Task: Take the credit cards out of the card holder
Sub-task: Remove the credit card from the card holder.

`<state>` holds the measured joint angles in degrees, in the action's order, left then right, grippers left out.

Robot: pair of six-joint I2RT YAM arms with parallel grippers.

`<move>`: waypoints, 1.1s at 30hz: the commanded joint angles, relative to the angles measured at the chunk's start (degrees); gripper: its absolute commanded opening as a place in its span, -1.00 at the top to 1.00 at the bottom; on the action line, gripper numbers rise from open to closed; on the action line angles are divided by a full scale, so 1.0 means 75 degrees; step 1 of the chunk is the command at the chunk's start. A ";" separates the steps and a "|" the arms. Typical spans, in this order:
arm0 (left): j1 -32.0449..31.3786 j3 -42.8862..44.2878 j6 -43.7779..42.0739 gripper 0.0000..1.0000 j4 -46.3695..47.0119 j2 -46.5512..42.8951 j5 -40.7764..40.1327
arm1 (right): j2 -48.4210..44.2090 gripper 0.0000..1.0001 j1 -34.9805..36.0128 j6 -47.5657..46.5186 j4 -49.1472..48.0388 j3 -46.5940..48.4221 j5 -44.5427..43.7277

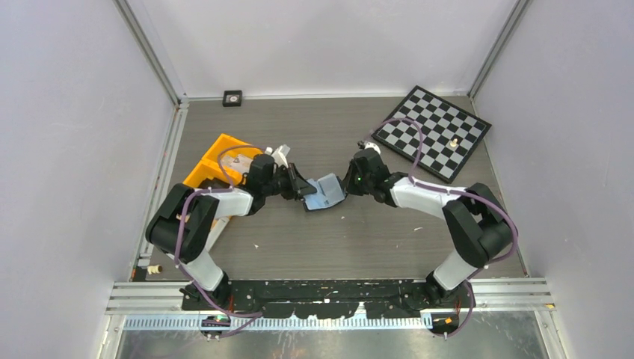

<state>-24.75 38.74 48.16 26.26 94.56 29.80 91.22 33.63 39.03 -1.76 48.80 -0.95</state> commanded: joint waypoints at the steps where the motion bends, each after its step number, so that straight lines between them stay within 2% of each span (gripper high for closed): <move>1: -0.0051 0.0092 -0.0131 1.00 0.0012 -0.0198 0.0146 | 0.0714 0.99 0.0085 -0.0770 -0.0054 0.1166 -0.0429; 5: -0.0050 0.0256 -0.0450 1.00 -0.0563 -0.0223 -0.0034 | 0.1487 0.99 0.0109 -0.0993 0.0184 0.2157 -0.0011; 9: -0.0051 0.0509 -0.0999 1.00 -0.1252 -0.0144 -0.0655 | 0.1893 0.99 0.0108 -0.1725 0.0443 0.2937 -0.0124; 11: -0.0051 0.0611 -0.1130 1.00 -0.1397 -0.0041 -0.0761 | 0.2092 0.97 0.0097 -0.1974 0.0179 0.2949 -0.0147; 12: -0.0051 0.0637 -0.1158 1.00 -0.1403 0.0028 -0.0803 | 0.2185 0.83 0.0084 -0.1858 -0.0087 0.2946 -0.0184; 15: -0.0039 0.0741 -0.1260 1.00 -0.1458 0.0094 -0.0839 | 0.2385 -0.02 0.0078 -0.1646 -0.0285 0.2990 -0.0192; 16: -0.0039 0.0761 -0.1316 1.00 -0.1561 0.0086 -0.0889 | 0.2355 -0.24 0.0086 -0.1643 -0.0428 0.2787 -0.0389; 17: -0.0039 0.0749 -0.1354 1.00 -0.1588 0.0089 -0.0950 | 0.2314 -0.54 0.0084 -0.1720 -0.0882 0.2406 -0.0480; 18: -0.0039 0.0733 -0.1373 1.00 -0.1582 0.0090 -0.0978 | 0.2264 -0.62 0.0080 -0.1830 -0.1359 0.2051 -0.0648; 22: -0.0039 0.0781 -0.1371 1.00 -0.1578 0.0153 -0.0862 | 0.1908 -0.68 0.0028 -0.1969 -0.1321 0.1495 -0.0820; 28: -0.0039 0.0780 -0.1417 1.00 -0.1568 0.0166 -0.0822 | 0.0776 -0.72 0.0028 -0.1778 -0.1761 -0.0006 -0.0910; 30: -0.0039 0.0820 -0.1432 1.00 -0.1568 0.0263 -0.0724 | 0.0573 -0.72 0.0016 -0.1537 -0.1692 -0.0048 -0.0460; 33: -0.0039 0.0860 -0.1438 1.00 -0.1429 0.0350 -0.0561 | 0.0598 -0.63 0.0015 -0.1096 -0.1962 0.0064 0.1025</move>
<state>-24.99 43.03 38.46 13.87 96.23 23.00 98.06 33.85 26.76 -11.60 48.10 -3.31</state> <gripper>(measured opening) 0.091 0.843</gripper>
